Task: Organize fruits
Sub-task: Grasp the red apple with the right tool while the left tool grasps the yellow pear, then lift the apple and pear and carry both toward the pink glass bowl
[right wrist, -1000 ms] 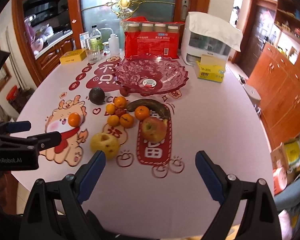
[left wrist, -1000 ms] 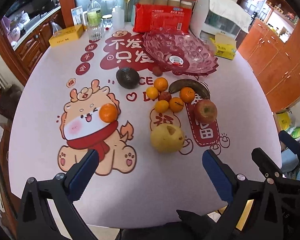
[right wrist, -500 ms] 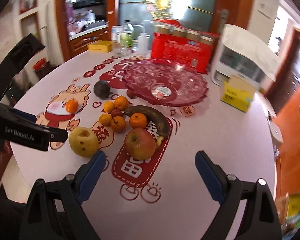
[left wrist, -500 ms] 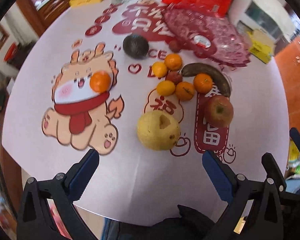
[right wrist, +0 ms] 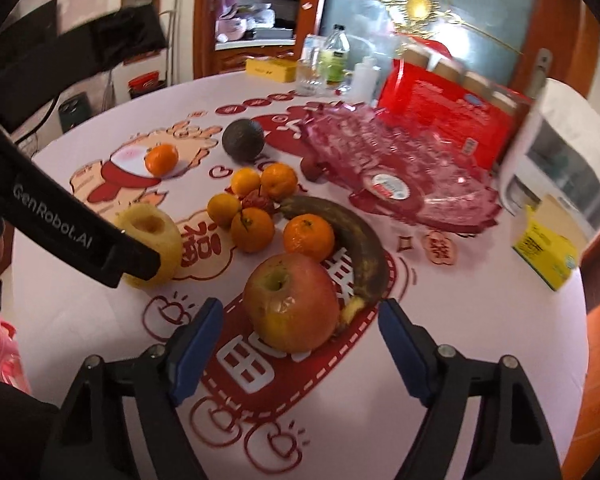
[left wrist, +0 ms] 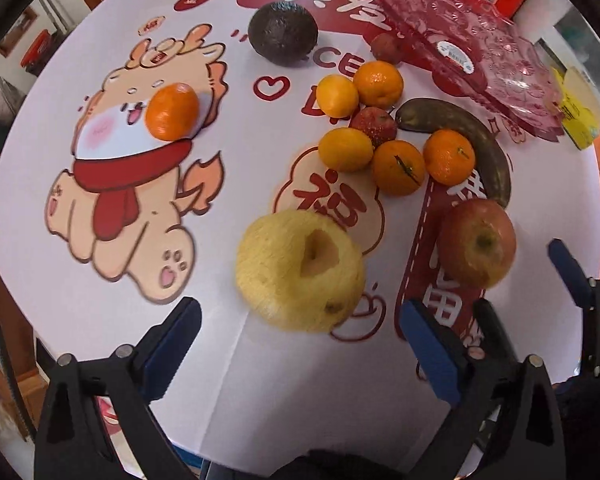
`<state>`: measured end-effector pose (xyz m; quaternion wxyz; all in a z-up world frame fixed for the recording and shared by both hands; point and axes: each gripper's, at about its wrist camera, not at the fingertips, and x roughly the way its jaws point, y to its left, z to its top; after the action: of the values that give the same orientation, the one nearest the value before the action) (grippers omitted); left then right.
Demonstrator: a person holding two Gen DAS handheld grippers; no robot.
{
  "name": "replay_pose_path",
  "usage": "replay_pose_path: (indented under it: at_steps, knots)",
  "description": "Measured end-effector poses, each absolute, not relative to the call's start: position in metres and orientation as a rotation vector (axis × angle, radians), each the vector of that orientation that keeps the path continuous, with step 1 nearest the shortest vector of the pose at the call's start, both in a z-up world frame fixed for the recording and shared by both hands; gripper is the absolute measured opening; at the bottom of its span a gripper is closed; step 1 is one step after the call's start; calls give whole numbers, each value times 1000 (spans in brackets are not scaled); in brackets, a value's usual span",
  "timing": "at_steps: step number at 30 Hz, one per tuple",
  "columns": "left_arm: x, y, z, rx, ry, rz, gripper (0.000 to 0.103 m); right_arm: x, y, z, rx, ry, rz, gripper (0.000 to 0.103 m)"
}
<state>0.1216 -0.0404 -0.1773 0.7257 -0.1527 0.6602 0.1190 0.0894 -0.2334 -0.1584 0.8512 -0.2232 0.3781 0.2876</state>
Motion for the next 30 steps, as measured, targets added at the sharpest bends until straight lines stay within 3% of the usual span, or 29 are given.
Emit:
replay_pose_path:
  at_steps: [8, 18, 30]
  knots:
    - [136, -42, -210, -377, 1472, 310, 95, 105, -221, -193, -512, 841, 658, 68]
    - [141, -44, -236, -333, 1480, 343, 71, 119, -222, -206, -508, 861, 730, 67]
    - [137, -39, -229, -339, 1473, 310, 70, 126, -222, -203, -417, 927, 765, 66]
